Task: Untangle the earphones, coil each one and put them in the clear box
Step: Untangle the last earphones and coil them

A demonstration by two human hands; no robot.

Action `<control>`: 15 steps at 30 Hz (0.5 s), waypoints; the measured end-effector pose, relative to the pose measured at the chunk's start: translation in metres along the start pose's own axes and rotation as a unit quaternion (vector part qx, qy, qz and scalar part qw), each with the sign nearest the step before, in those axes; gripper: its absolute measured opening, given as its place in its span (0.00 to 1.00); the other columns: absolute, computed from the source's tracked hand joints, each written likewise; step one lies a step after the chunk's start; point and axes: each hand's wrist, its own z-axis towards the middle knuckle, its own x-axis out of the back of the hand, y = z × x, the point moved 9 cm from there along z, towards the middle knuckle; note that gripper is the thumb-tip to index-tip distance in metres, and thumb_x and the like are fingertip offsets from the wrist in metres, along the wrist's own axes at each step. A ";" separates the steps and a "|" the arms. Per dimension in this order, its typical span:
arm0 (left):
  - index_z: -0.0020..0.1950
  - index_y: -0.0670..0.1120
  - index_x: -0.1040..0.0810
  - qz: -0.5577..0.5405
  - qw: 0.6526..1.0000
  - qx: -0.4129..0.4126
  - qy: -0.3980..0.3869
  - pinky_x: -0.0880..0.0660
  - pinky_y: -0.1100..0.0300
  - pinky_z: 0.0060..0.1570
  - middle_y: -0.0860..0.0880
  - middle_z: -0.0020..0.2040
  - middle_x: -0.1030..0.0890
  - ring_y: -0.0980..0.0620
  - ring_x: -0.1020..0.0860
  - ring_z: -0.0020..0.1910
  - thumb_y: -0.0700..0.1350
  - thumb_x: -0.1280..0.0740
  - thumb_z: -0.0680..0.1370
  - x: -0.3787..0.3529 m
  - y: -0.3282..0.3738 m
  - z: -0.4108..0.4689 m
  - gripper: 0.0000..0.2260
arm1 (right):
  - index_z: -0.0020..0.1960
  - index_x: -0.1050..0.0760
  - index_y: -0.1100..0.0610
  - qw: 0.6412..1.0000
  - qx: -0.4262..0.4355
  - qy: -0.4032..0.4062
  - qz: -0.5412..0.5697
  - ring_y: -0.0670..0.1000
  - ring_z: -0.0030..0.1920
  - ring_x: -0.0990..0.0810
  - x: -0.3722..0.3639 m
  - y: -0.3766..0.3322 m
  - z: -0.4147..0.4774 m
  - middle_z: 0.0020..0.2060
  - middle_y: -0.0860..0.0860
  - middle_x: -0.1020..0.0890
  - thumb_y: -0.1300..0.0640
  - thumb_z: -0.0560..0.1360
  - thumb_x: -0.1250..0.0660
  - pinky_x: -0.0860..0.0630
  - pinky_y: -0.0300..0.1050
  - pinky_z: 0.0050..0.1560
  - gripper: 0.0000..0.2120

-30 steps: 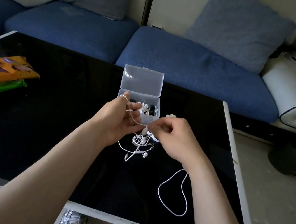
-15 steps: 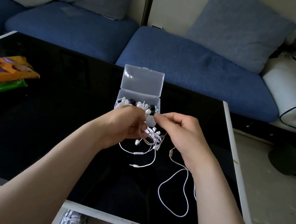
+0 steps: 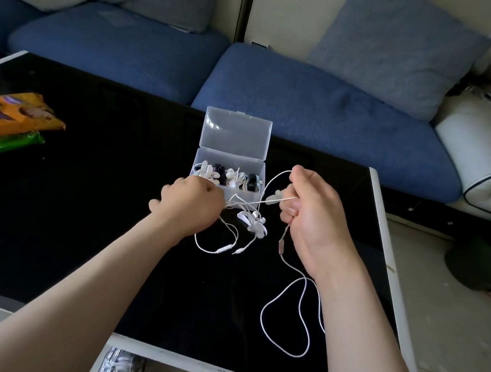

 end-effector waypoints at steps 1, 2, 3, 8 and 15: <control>0.38 0.53 0.17 0.027 1.000 0.004 -0.004 0.34 0.43 0.68 0.46 0.54 0.22 0.43 0.29 0.59 0.56 0.42 0.79 0.000 0.002 -0.001 0.18 | 0.46 0.25 0.52 0.999 0.007 0.017 -0.029 0.46 0.31 0.34 0.004 0.001 0.000 0.27 0.43 0.30 0.52 0.87 0.37 0.36 0.44 0.37 0.11; 0.37 0.55 0.15 0.047 0.999 0.003 -0.012 0.39 0.42 0.66 0.47 0.54 0.25 0.44 0.34 0.59 0.60 0.43 0.80 -0.001 0.004 -0.003 0.22 | 0.48 0.24 0.52 0.998 0.012 0.033 -0.053 0.45 0.30 0.33 0.006 0.001 0.000 0.27 0.43 0.29 0.51 0.87 0.37 0.35 0.45 0.38 0.10; 0.37 0.55 0.13 0.060 0.998 -0.006 -0.023 0.41 0.42 0.64 0.49 0.54 0.26 0.45 0.36 0.60 0.65 0.45 0.81 -0.003 0.007 -0.005 0.26 | 0.50 0.24 0.53 0.996 0.015 0.052 -0.071 0.45 0.30 0.32 0.010 0.001 0.000 0.27 0.42 0.28 0.50 0.86 0.37 0.34 0.44 0.37 0.09; 0.36 0.52 0.14 0.168 0.984 -0.045 -0.049 0.41 0.39 0.64 0.51 0.59 0.24 0.39 0.36 0.68 0.84 0.47 0.69 -0.010 0.003 -0.007 0.39 | 0.62 0.27 0.52 0.980 0.038 0.159 -0.114 0.39 0.31 0.22 0.035 -0.008 -0.008 0.40 0.49 0.19 0.56 0.85 0.36 0.26 0.35 0.35 0.07; 0.48 0.58 0.16 0.200 0.978 -0.055 0.001 0.38 0.42 0.63 0.51 0.61 0.26 0.40 0.34 0.67 0.75 0.30 0.70 -0.003 0.002 -0.003 0.22 | 0.53 0.16 0.38 0.878 0.034 0.047 -0.475 0.53 0.61 0.23 0.012 0.002 -0.011 0.55 0.38 0.16 0.42 0.76 0.28 0.29 0.52 0.60 0.08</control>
